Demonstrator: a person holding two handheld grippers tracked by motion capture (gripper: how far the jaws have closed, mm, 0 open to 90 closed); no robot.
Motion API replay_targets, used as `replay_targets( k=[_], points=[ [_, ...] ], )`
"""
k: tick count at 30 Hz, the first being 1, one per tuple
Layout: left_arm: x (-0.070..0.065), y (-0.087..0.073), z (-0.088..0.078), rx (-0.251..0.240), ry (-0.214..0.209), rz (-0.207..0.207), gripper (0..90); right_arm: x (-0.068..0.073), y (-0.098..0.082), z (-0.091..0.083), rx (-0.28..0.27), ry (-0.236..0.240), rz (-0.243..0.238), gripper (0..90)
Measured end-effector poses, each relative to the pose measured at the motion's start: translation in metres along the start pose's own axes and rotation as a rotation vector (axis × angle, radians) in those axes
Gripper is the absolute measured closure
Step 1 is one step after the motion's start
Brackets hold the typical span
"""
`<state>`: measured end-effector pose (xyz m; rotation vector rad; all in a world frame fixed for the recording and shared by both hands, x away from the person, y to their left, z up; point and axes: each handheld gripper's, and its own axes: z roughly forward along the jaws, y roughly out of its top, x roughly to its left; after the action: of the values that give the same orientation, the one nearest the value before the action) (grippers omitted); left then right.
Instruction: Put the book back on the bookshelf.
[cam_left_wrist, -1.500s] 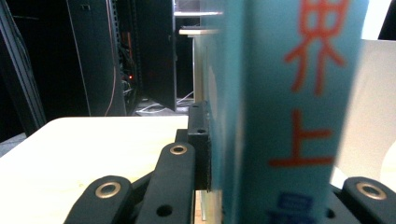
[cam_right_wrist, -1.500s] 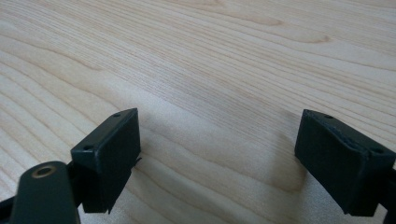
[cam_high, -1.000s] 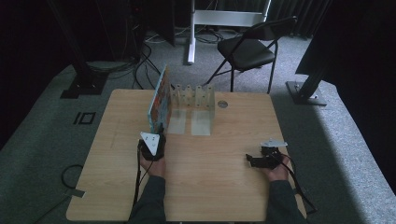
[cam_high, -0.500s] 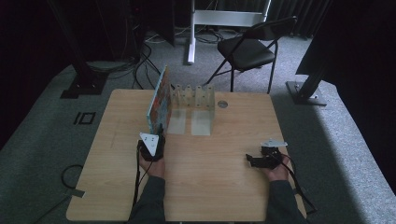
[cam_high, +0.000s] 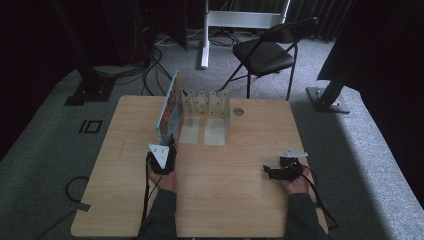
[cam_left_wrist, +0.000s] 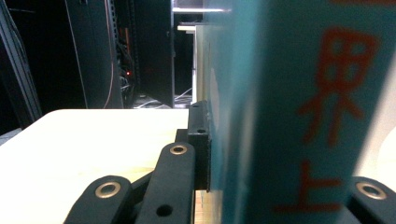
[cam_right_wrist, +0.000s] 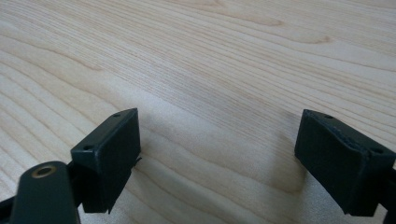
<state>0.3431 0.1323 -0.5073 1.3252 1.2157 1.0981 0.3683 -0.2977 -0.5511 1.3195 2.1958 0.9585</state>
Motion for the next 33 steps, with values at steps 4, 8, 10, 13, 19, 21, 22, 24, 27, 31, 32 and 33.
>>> replay_targets(
  k=[4, 8, 10, 13, 19, 21, 22, 24, 27, 31, 32, 33],
  points=[
    [0.001, -0.001, 0.0, 0.0, -0.004, -0.001, 81.0, 0.0, 0.0, 0.0, 0.0, 0.0, 0.0, 14.0],
    [0.002, -0.002, -0.001, 0.005, -0.011, 0.001, 81.0, 0.0, 0.0, 0.0, 0.0, 0.0, 0.0, 14.0],
    [0.003, -0.003, -0.002, 0.008, -0.014, 0.0, 80.9, 0.0, 0.0, 0.0, 0.0, 0.0, 0.001, 14.0],
    [0.005, -0.004, -0.002, 0.013, -0.015, 0.0, 80.9, 0.0, 0.0, 0.0, 0.0, 0.0, 0.0, 14.0],
    [0.007, -0.005, -0.002, 0.024, -0.025, 0.007, 80.8, 0.0, 0.0, 0.0, 0.0, 0.0, 0.0, 14.0],
    [0.007, -0.006, -0.002, 0.024, -0.028, 0.01, 80.8, 0.0, 0.0, 0.0, 0.001, 0.0, -0.001, 14.0],
    [0.007, -0.006, -0.003, 0.025, -0.028, 0.011, 80.8, 0.0, 0.0, 0.0, 0.001, 0.0, -0.001, 14.0],
    [0.007, -0.006, -0.003, 0.025, -0.03, 0.011, 80.7, 0.0, 0.0, 0.0, 0.001, 0.0, -0.001, 14.0],
    [0.008, -0.006, -0.003, 0.028, -0.033, 0.009, 80.7, 0.0, 0.0, 0.0, 0.001, 0.0, -0.001, 14.0],
    [0.011, -0.006, -0.003, 0.025, -0.038, -0.004, 80.5, 0.0, 0.0, 0.0, 0.001, 0.0, -0.001, 14.0],
    [0.011, -0.006, -0.003, 0.025, -0.038, -0.004, 80.4, 0.0, 0.0, 0.0, 0.0, 0.0, -0.001, 14.0],
    [0.012, -0.006, -0.003, 0.026, -0.04, -0.004, 80.2, 0.0, 0.0, 0.0, 0.001, 0.0, -0.001, 14.0]
  ],
)
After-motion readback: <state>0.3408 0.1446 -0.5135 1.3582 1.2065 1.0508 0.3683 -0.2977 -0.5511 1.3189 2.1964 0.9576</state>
